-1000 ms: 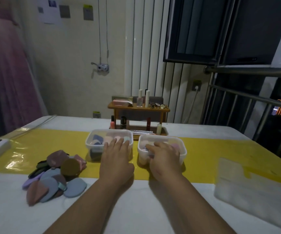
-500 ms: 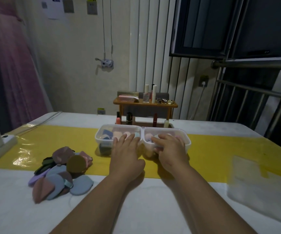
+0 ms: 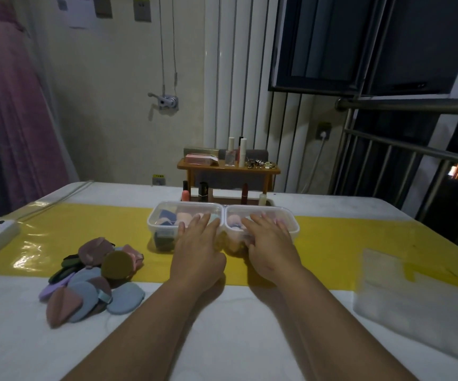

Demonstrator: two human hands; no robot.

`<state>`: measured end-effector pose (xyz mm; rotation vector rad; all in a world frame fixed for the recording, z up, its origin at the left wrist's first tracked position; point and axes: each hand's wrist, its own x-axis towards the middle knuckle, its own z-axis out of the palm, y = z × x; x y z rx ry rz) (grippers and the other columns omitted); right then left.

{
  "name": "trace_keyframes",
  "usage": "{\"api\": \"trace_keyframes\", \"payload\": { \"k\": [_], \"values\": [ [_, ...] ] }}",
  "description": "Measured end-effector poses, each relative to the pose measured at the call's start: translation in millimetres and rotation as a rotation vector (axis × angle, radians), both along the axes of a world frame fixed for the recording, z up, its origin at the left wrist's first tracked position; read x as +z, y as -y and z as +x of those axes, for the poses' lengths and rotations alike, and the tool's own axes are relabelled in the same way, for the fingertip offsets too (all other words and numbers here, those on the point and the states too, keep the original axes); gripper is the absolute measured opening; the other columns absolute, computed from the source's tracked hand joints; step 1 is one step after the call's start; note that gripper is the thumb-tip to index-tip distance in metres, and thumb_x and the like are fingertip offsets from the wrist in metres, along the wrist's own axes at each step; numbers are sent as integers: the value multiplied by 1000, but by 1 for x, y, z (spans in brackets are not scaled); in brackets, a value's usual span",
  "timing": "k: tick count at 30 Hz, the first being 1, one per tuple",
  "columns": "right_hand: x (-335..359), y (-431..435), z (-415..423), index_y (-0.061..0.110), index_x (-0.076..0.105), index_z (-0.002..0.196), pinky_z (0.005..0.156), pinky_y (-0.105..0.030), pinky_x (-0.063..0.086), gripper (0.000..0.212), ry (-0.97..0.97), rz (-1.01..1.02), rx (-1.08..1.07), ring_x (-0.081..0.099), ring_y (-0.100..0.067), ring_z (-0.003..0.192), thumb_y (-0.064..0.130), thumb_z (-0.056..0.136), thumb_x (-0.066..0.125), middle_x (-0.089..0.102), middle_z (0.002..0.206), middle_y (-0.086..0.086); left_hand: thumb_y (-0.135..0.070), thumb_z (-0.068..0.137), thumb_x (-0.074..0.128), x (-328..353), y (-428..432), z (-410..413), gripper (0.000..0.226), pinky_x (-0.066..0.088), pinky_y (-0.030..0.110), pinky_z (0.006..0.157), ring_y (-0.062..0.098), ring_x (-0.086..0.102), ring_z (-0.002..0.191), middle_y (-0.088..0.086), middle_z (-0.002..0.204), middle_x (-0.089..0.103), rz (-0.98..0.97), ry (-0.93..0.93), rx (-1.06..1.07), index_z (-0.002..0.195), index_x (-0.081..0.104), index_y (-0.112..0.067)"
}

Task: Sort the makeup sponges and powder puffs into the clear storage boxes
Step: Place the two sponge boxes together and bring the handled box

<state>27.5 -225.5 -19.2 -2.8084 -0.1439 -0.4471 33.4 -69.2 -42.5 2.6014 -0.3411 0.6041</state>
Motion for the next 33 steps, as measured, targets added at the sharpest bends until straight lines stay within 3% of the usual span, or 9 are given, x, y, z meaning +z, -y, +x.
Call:
{"api": "trace_keyframes", "payload": {
  "k": [6,11,16,20,26,33],
  "values": [
    [27,12,-25,25,42,148,121,-32,10,54,68,25,-88,25,-16,146,17,96,54,37,157,4,-21,92,58,17,27,-10,62,8,44,124,16,18,149,-3,159,30,-88,9,-43,150,35,-26],
    [36,43,-55,22,44,147,121,-35,15,51,55,-9,-178,25,-20,148,17,97,50,37,157,0,-15,83,61,27,58,-26,70,23,38,120,17,28,144,-3,156,35,-180,-2,-170,148,39,-24],
    [26,80,-92,23,47,144,120,-36,12,44,55,-22,-298,25,-18,147,21,100,44,39,155,2,-11,77,62,26,96,-42,77,18,31,118,18,21,148,1,159,30,-108,-9,-318,149,36,-21],
    [27,115,-116,23,48,144,119,-38,15,43,36,-21,-403,28,-19,146,22,101,43,43,152,2,-14,73,65,18,125,-57,88,24,33,118,15,21,148,-1,160,28,-122,-93,-427,152,30,-29],
    [32,161,-157,24,53,140,118,-40,15,40,17,16,-578,33,-19,143,29,101,43,47,148,3,-36,72,77,21,171,-74,99,23,36,119,16,15,151,-3,164,18,-53,-118,-613,152,19,-46],
    [32,204,-190,24,59,134,116,-42,22,43,-93,49,-779,46,-24,132,42,97,45,54,142,-1,-58,76,72,17,207,-88,97,22,36,119,14,5,152,-11,165,9,147,-39,-666,153,14,-46]
  ]
}}
